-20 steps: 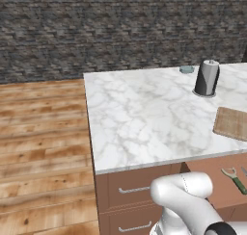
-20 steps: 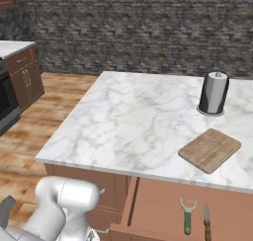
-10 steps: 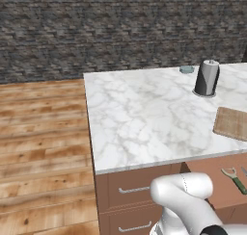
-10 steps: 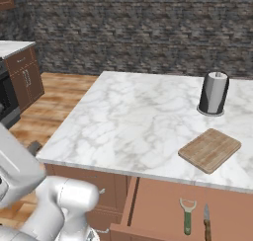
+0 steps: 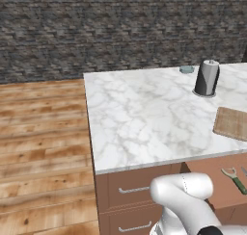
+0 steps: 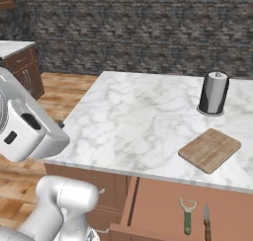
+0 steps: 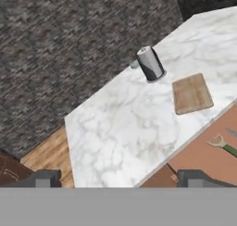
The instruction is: Open the drawer on the right and place the cutting tools on the cutting board.
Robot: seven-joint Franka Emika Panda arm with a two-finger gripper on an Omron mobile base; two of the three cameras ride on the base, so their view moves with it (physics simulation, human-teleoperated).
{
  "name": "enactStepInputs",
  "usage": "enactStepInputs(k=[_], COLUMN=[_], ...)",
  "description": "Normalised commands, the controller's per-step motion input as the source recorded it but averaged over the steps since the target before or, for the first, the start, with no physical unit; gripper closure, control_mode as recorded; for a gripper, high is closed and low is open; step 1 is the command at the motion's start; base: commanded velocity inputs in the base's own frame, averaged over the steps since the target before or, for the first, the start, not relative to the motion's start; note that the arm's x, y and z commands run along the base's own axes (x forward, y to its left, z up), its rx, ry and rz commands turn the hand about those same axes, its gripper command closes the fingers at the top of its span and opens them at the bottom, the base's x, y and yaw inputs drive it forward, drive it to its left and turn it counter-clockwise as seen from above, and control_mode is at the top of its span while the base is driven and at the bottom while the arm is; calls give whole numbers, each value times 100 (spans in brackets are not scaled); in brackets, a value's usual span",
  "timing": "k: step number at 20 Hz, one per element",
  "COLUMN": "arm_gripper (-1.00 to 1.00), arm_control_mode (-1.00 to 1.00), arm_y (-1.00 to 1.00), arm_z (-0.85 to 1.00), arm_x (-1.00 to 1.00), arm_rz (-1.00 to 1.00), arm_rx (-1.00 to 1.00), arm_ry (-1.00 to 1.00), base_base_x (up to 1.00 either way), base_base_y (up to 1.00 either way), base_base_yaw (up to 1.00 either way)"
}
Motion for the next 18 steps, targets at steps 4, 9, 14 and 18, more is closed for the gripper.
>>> enactStepInputs(k=[4, 9, 14, 18], arm_gripper=[-100, -100, -100, -100], arm_control_mode=[-100, -100, -100, -100], arm_y=[0, 0, -9, 0], arm_z=[-24, -27, -78, -97], arm_x=[56, 34, 3, 0], arm_rz=[0, 0, 0, 0], arm_rx=[-3, -3, 0, 0], arm_ry=[33, 44, 36, 31], base_base_x=[0, 0, 0, 0], base_base_y=[0, 0, 0, 0], base_base_yaw=[0, 0, 0, 0])
